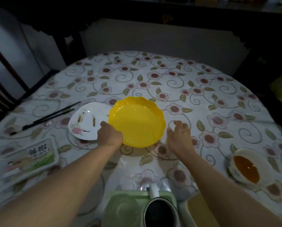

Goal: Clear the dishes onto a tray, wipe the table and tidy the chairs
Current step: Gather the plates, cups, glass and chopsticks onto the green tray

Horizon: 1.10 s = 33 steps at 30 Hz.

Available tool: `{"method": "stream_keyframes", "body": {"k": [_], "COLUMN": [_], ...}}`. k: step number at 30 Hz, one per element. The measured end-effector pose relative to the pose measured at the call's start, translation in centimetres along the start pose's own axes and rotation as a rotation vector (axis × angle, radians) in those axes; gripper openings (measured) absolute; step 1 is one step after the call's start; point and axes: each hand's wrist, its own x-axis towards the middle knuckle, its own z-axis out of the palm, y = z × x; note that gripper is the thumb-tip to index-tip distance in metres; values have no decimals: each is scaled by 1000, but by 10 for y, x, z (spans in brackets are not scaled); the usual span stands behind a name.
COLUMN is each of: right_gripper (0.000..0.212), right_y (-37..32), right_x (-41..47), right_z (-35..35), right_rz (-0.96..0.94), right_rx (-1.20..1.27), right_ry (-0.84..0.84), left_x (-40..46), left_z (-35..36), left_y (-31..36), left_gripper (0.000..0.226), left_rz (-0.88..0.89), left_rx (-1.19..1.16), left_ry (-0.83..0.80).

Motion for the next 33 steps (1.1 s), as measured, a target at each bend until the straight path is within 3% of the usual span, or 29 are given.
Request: {"method": "stream_keyframes", "body": {"k": [3,6,9,11,15,20,25,28,30,33], "right_gripper": [48,68,87,77,43,58,60,67,60,54], "right_y": [-31,-56,-64,-66,-74,-117,-180,-192,-189,-168], "right_x": [6,16,28,27,27,21,11,12,16,31], "right_z": [32,70,105,115,121,91,101,118,122,128], "right_rz": [-88,-190,-249,-205,-148,-153,-437,-366,-238,77], "right_rx": [-52,-142,-256,-282,-231,20,37,108,206,93], "right_ry": [-150,-227,-259,-267,-99,159,-63,-190,-90,-19], "left_x": [20,41,55,60,72,79,89,94,100,108], "left_z": [-25,-42,-54,-63,-79,-97,-108,-118,-126,-135], "left_y": [-18,-41,-60,-69,-89,-100,-104,-111,-120,-133], "left_gripper": [55,70,69,65,57,60,73,70,65,60], "left_rz": [-22,-32,-48,-69,-79,-99,-106,-104,-76,-92], "left_rx": [-46,-117,-189,-218,-246,-271,-358,-378,-348,-276], "left_ry": [64,105,150,166,160,154,117,118,126,146]}}
